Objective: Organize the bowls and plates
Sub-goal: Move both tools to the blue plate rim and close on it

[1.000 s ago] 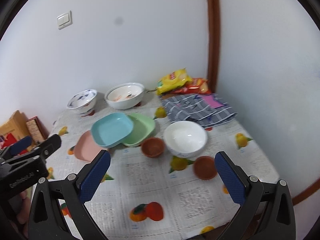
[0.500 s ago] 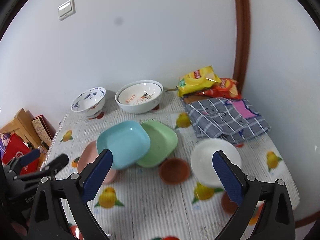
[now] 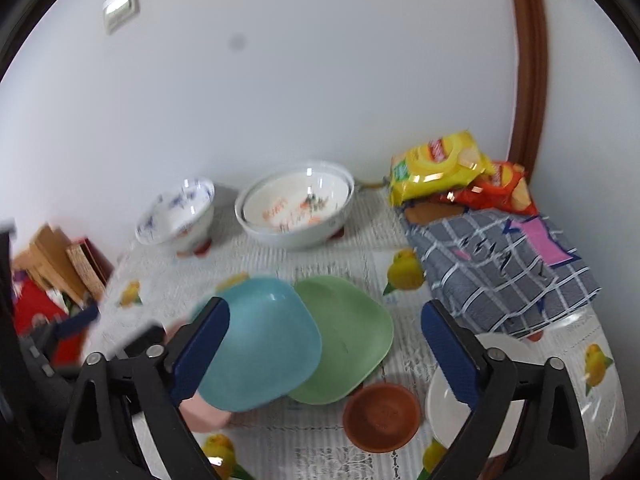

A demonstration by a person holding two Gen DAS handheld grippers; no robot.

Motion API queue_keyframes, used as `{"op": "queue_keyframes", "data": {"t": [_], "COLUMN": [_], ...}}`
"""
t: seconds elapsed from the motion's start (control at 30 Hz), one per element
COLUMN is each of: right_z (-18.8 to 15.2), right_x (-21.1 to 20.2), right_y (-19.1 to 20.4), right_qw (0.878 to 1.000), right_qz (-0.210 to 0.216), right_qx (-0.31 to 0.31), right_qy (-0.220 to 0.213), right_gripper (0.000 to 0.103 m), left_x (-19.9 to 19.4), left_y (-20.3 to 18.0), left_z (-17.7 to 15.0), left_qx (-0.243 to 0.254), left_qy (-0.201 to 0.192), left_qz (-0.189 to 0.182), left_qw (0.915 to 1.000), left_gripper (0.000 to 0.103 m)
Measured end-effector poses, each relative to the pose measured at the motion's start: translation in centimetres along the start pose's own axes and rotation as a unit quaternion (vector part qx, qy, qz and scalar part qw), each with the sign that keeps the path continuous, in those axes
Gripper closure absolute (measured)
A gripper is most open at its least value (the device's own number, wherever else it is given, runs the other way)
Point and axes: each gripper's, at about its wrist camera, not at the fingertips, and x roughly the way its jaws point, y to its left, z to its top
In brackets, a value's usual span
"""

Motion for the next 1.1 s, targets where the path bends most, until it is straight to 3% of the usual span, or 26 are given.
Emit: {"op": "queue_keyframes", "data": {"t": [0.17,0.5,0.67,0.73,0.93,1.03,1.1], "right_z": [-1.8,-2.9,-3.5,-3.7,-4.3,-4.5,-4.6], "right_x": [3.7,6.4,8.0,8.5,9.6,10.1,10.3], "right_y": [-0.8,-0.9,-0.6,-0.7,-0.6,-0.5,-0.5], "right_qw": [0.999,0.998,0.997,0.996,0.994,0.993,0.991], "right_qz": [-0.005,0.013,0.01,0.013,0.03,0.042,0.06], "right_qx": [0.003,0.022,0.021,0.025,0.038,0.042,0.053], "right_qy": [0.047,0.061,0.077,0.083,0.099,0.106,0.108], "right_gripper": [0.027,0.029,0.038,0.041,0.047,0.054,0.066], "left_x": [2.9,7.3,8.8,9.3,10.7,10.5,10.4], "left_y": [-0.1,-0.4,0.0,0.2,0.1,0.1,0.0], "left_z": [0.1,-0.6,-0.7,-0.7,-1.0,-1.0,-1.0], "left_qx": [-0.013,-0.021,-0.026,-0.03,-0.036,-0.039,-0.035], "left_qy": [0.018,0.043,0.054,0.056,0.071,0.069,0.066], "left_qz": [-0.012,-0.006,-0.005,-0.007,-0.024,-0.033,-0.042], "left_qw": [0.9997,0.9988,0.9982,0.9979,0.9965,0.9963,0.9963], "left_gripper": [0.009,0.02,0.03,0.041,0.052,0.06,0.068]}}
